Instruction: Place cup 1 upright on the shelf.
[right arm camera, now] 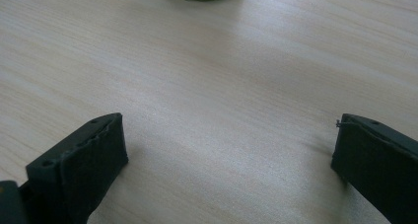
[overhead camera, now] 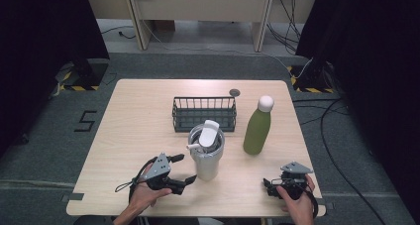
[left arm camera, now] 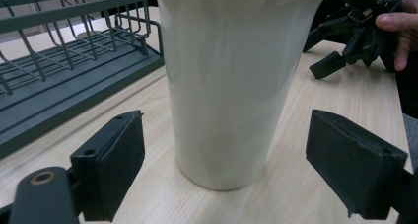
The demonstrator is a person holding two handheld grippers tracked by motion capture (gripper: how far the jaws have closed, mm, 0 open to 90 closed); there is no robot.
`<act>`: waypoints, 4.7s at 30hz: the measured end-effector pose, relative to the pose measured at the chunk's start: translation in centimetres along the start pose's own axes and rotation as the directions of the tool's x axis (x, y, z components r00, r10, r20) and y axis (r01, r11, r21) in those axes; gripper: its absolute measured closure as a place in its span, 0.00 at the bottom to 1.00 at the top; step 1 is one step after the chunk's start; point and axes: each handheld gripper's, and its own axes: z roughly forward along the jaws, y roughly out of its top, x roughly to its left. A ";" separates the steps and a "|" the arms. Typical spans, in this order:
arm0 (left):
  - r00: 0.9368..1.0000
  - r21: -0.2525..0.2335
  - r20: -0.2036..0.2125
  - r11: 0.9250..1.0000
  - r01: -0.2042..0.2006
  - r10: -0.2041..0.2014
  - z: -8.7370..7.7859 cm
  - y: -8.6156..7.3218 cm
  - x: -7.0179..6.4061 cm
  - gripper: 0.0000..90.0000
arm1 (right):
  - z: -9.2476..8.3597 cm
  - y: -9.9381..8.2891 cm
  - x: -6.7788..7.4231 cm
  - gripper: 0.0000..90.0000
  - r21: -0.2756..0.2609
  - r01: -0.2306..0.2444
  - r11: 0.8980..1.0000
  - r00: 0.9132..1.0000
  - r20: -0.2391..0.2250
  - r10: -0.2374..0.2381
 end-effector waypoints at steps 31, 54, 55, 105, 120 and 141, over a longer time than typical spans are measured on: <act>1.000 -0.055 0.023 0.998 -0.016 0.017 3.9 1.4 -0.2 0.13 | 0.0 0.0 0.0 0.00 0.001 0.000 1.000 1.000 -0.001 0.000; 1.000 -0.144 0.014 0.990 0.005 -0.003 6.6 0.8 -0.3 0.08 | 0.0 0.0 0.0 0.00 0.000 0.004 1.000 1.000 -0.005 -0.004; 1.000 -0.144 0.013 0.990 0.003 -0.001 6.7 0.8 -0.3 0.08 | 0.0 0.0 0.0 0.00 0.001 0.004 1.000 1.000 -0.006 -0.004; 0.998 -0.175 0.058 0.985 0.000 0.011 6.8 0.8 0.2 0.11 | 0.0 0.0 0.1 0.01 0.002 0.017 1.000 1.000 -0.019 -0.017; 0.999 -0.204 0.042 0.979 0.001 0.008 5.7 2.1 1.1 0.11 | 0.0 0.0 0.1 0.01 0.002 0.017 1.000 1.000 -0.018 -0.017; 0.997 -0.195 -0.068 0.980 -0.035 0.022 3.8 6.3 4.6 0.11 | 0.0 0.0 0.1 0.00 0.001 0.015 1.000 1.000 -0.019 -0.015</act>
